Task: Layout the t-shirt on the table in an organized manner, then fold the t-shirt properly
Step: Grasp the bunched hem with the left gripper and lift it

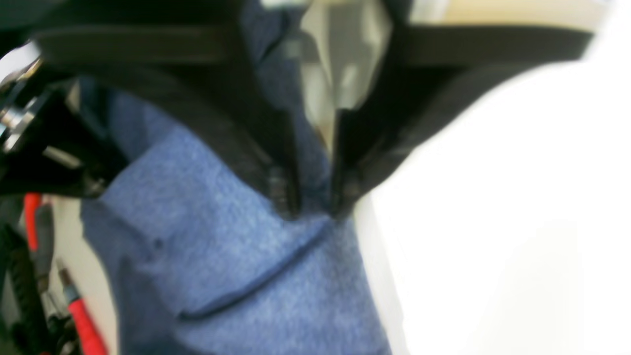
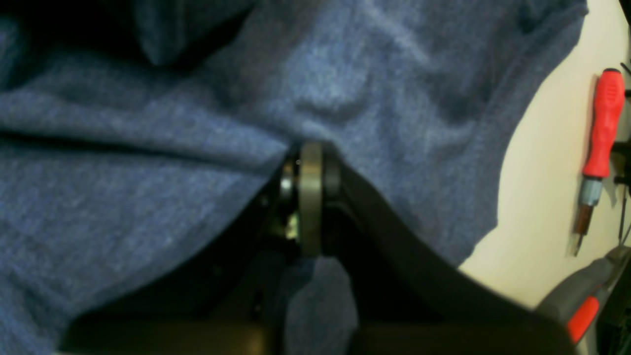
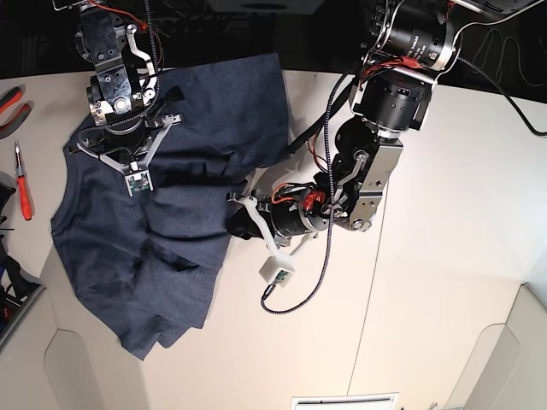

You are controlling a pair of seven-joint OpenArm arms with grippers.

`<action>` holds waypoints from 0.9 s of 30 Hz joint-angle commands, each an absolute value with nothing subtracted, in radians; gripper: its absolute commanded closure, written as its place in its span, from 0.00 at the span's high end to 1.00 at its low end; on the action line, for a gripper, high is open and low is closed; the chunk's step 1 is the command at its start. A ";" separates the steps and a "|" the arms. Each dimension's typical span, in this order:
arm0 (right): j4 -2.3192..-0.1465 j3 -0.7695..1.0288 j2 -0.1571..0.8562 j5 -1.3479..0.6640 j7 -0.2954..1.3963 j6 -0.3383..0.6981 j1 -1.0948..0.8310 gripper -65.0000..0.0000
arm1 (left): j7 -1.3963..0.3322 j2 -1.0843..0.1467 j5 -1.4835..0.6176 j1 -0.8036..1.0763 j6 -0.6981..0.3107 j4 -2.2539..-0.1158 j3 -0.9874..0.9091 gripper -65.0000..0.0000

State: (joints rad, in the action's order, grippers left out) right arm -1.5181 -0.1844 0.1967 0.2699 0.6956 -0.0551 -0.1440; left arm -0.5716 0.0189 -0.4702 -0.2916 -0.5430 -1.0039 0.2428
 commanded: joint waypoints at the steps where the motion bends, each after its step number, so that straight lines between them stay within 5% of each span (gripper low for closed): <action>1: -1.519 -0.184 0.199 0.253 0.722 -0.037 -0.147 0.00 | -0.550 0.026 -0.501 -0.314 -0.566 -1.018 0.243 0.06; 11: -1.519 -0.184 0.199 0.253 0.722 -0.037 -0.147 0.00 | -0.553 0.030 -0.481 -0.313 -0.641 -1.018 0.243 0.00; 14: -1.519 -0.184 0.199 0.253 0.722 -0.037 -0.147 0.00 | -0.552 0.030 -0.462 -0.313 -0.651 -1.018 0.243 0.30; 16: -1.519 -0.184 0.199 0.253 0.722 -0.037 -0.147 0.00 | -0.549 0.031 -0.448 -0.313 -0.651 -1.018 0.243 0.41; 27: -1.519 -0.184 0.199 0.253 0.722 -0.037 -0.147 0.00 | -0.498 0.037 -0.400 -0.313 -0.640 -0.970 0.244 0.40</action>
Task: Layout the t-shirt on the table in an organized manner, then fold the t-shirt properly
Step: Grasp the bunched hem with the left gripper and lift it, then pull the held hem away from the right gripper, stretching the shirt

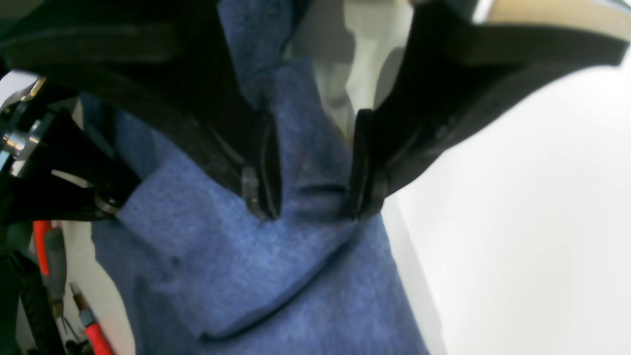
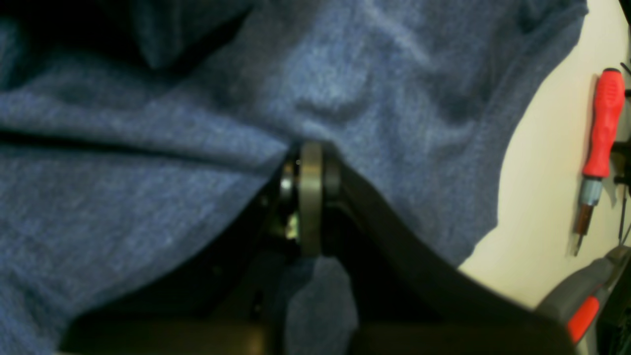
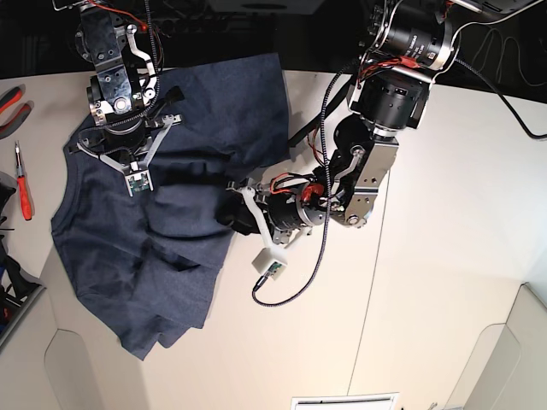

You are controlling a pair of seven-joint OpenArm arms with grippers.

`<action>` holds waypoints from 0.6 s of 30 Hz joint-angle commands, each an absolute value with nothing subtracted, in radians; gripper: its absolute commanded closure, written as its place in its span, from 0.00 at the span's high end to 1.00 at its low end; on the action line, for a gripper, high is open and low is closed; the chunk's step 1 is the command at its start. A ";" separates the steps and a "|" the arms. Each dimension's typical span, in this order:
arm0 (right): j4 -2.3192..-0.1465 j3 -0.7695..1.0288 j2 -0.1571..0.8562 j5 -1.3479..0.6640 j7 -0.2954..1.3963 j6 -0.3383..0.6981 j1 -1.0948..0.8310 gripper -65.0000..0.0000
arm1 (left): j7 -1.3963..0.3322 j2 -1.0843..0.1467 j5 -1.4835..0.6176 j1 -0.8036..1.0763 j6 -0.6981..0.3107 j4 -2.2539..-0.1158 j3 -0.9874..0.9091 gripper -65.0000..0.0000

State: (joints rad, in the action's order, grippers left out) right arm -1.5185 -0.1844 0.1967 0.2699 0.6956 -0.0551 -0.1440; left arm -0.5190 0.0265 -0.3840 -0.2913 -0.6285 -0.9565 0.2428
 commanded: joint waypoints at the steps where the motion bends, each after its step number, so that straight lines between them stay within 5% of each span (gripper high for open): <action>1: -1.519 -0.184 0.199 0.253 0.722 -0.037 -0.147 0.00 | -0.493 0.039 -0.400 -0.313 -0.640 -0.960 0.245 0.36; 4: -1.519 -0.184 0.199 0.253 0.722 -0.037 -0.147 0.00 | -0.482 0.038 -0.400 -0.312 -0.640 -0.947 0.257 0.23; 7: -1.519 -0.184 0.199 0.253 0.722 -0.037 -0.147 0.00 | -0.477 0.038 -0.409 -0.316 -0.640 -0.949 0.260 0.00; 18: -1.519 -0.184 0.199 0.254 0.722 -0.037 -0.147 0.00 | -0.645 -0.001 -0.468 -0.315 -0.640 -1.154 0.258 0.00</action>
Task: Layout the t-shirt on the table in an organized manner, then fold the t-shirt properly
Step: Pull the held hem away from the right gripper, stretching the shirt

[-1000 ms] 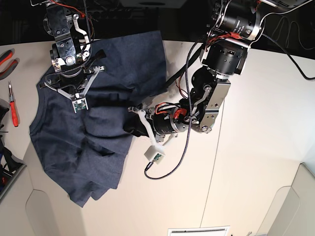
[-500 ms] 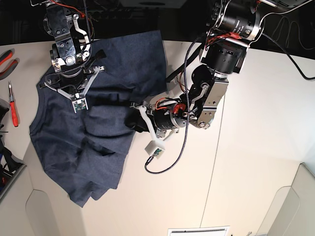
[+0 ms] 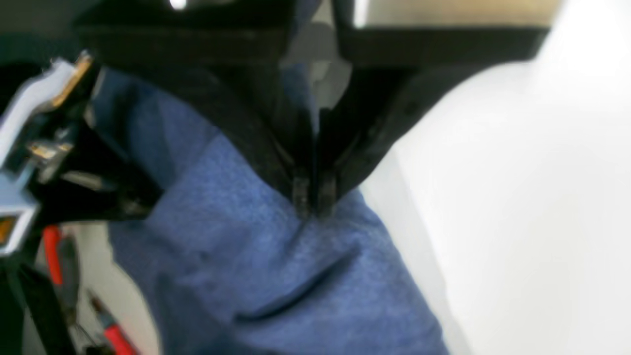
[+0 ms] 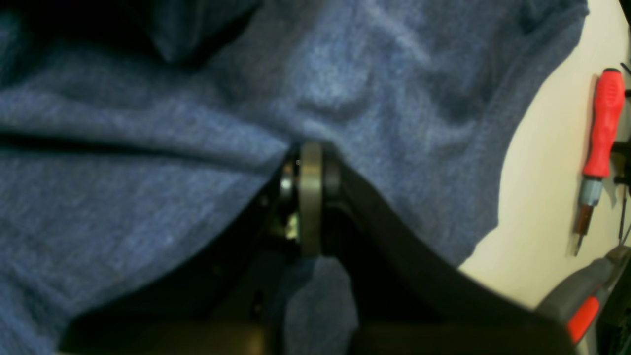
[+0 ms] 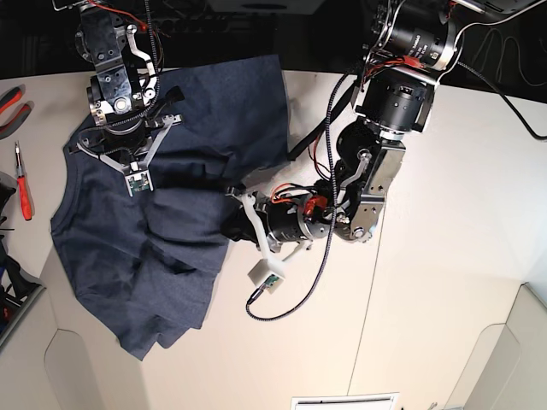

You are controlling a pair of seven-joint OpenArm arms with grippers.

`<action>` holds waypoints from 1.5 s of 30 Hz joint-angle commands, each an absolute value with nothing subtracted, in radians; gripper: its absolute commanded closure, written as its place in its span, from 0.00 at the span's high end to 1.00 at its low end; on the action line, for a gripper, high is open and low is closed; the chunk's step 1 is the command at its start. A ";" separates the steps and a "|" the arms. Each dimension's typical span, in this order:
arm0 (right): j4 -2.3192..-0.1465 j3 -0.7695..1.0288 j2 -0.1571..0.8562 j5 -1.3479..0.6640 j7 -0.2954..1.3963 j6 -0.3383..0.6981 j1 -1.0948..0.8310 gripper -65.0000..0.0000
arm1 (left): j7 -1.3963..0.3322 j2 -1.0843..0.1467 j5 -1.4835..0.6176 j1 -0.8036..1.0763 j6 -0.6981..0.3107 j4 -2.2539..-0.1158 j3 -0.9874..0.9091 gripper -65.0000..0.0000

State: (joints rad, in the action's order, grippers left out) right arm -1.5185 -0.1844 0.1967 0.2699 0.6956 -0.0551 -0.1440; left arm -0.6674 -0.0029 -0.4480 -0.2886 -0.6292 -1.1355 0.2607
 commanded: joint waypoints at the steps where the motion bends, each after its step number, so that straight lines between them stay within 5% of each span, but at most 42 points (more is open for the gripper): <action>1: -1.519 -0.184 0.199 0.254 0.723 -0.037 -0.147 0.00 | -0.674 -0.008 -0.476 -0.315 -0.640 -1.188 0.258 0.00; 12: -1.519 -0.184 0.199 0.254 0.727 -0.037 -0.147 0.00 | -0.852 -0.101 -0.425 -0.316 -0.579 -1.417 0.259 0.00; 19: -1.519 -0.184 0.199 0.254 0.730 -0.037 -0.147 0.00 | -0.854 -0.167 -0.286 -0.316 -0.576 -1.483 0.258 0.00; 34: -1.519 -0.183 0.199 0.262 0.742 -0.038 -0.147 0.00 | -0.755 -0.213 -0.063 -0.313 -0.401 -1.679 0.258 0.00; 45: -1.519 -0.183 0.199 0.273 0.741 -0.050 -0.147 0.00 | -0.756 -0.373 0.230 -0.263 -0.072 -1.679 0.258 0.00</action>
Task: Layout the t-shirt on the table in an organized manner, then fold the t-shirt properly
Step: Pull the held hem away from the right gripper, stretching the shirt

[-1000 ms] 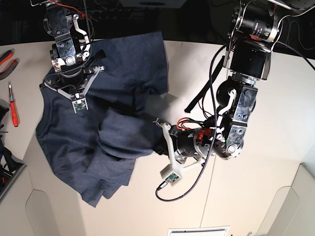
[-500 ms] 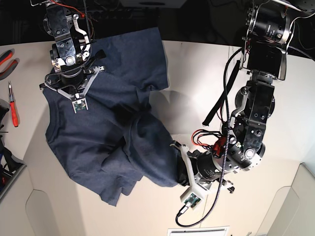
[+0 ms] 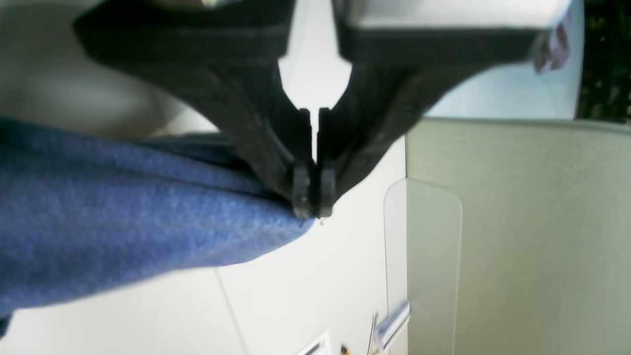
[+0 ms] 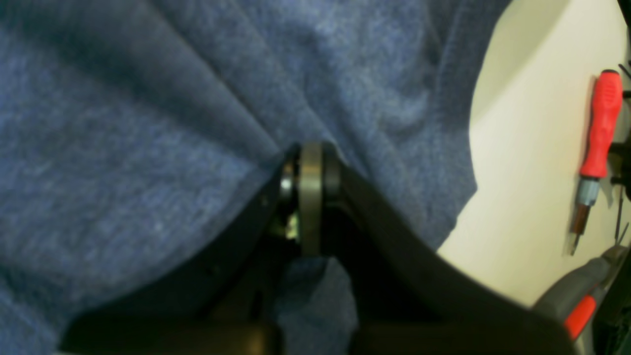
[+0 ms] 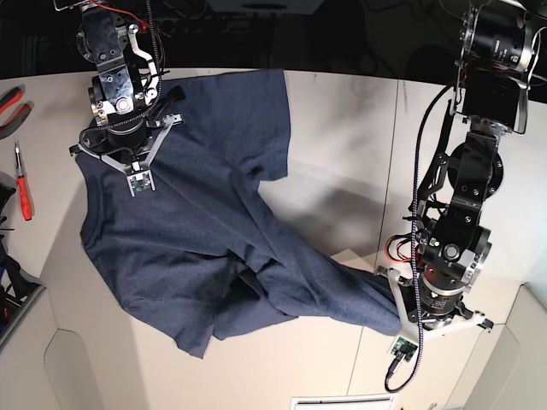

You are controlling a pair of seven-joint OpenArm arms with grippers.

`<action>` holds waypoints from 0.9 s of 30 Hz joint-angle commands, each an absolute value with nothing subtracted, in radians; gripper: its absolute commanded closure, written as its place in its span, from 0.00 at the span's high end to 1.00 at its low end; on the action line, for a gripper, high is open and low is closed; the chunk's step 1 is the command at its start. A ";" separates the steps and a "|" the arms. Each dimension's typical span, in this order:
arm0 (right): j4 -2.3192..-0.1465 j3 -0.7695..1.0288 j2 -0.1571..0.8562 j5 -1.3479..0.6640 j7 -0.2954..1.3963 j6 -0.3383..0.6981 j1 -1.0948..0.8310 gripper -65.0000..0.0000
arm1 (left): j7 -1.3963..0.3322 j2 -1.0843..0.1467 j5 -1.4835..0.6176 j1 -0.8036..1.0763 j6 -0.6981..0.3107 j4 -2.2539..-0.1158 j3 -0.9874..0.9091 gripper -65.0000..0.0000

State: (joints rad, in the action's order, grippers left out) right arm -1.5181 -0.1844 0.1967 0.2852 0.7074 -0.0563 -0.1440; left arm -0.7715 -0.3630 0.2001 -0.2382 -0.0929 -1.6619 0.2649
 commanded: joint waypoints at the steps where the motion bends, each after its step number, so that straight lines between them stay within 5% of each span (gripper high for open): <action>1: -1.519 -0.183 0.199 0.273 0.741 -0.050 -0.147 0.00 | -0.757 -0.386 0.230 -0.250 -0.052 -1.679 0.258 0.00; 3: -1.519 -0.183 0.199 0.273 0.741 -0.049 -0.147 0.00 | -0.762 -0.405 0.228 -0.223 -0.033 -1.678 0.258 0.00; 7: -1.519 -0.183 0.199 0.273 0.741 -0.049 -0.147 0.00 | -0.764 -0.418 0.231 -0.172 -0.038 -1.678 0.258 0.40; 17: -1.538 -0.183 0.199 0.276 0.741 -0.049 -0.147 0.00 | -0.701 -0.418 0.172 -0.144 -0.084 -1.678 0.258 0.35; 21: -1.635 -0.183 0.199 0.310 0.742 -0.050 -0.147 0.00 | -0.636 -0.415 0.064 -0.144 -0.140 -1.677 0.258 0.27; 27: -1.835 -0.183 0.199 0.310 0.723 -0.056 -0.138 0.00 | -0.602 -0.392 0.036 -0.147 -0.169 -1.629 0.258 0.27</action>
